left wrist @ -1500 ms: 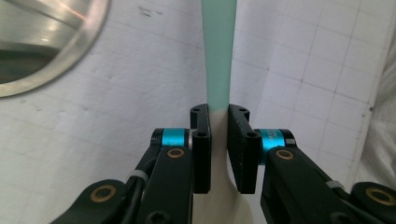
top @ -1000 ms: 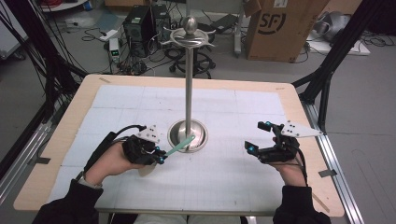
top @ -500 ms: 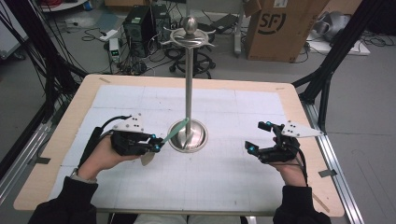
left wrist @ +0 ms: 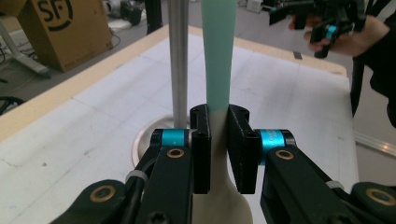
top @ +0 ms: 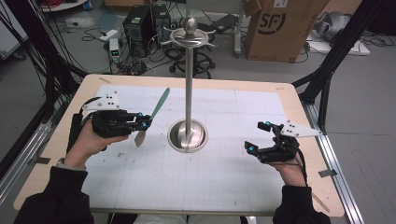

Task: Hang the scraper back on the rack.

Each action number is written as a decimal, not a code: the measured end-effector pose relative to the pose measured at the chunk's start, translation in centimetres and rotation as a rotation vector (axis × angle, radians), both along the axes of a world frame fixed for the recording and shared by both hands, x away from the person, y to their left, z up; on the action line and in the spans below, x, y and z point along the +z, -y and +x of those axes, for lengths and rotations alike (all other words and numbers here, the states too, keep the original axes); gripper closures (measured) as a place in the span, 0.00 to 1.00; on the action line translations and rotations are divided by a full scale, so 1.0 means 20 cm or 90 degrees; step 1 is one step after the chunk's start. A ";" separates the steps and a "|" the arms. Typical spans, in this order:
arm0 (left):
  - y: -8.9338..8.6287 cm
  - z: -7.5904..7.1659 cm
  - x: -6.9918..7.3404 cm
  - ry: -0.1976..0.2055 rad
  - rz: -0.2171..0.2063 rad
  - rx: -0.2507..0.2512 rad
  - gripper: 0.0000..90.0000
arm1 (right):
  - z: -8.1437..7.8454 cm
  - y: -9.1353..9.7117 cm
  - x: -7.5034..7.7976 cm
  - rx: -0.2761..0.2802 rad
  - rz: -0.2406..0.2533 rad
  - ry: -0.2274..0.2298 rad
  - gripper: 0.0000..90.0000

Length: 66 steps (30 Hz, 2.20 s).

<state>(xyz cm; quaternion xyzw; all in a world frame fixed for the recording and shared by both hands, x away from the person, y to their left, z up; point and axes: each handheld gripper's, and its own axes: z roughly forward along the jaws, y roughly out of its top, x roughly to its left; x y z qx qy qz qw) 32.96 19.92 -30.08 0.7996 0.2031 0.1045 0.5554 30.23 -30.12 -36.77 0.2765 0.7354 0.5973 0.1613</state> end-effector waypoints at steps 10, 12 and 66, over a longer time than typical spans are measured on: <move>-0.02 0.04 0.13 0.039 -0.051 0.010 0.89 | 0.00 0.00 0.00 0.000 0.001 0.000 0.04; -0.02 0.05 0.16 0.047 -0.060 0.008 0.89 | 0.00 0.00 0.00 0.000 0.001 0.000 0.04; 0.03 0.10 0.39 0.103 -0.102 0.015 0.89 | 0.00 0.01 0.00 0.002 0.004 -0.003 0.04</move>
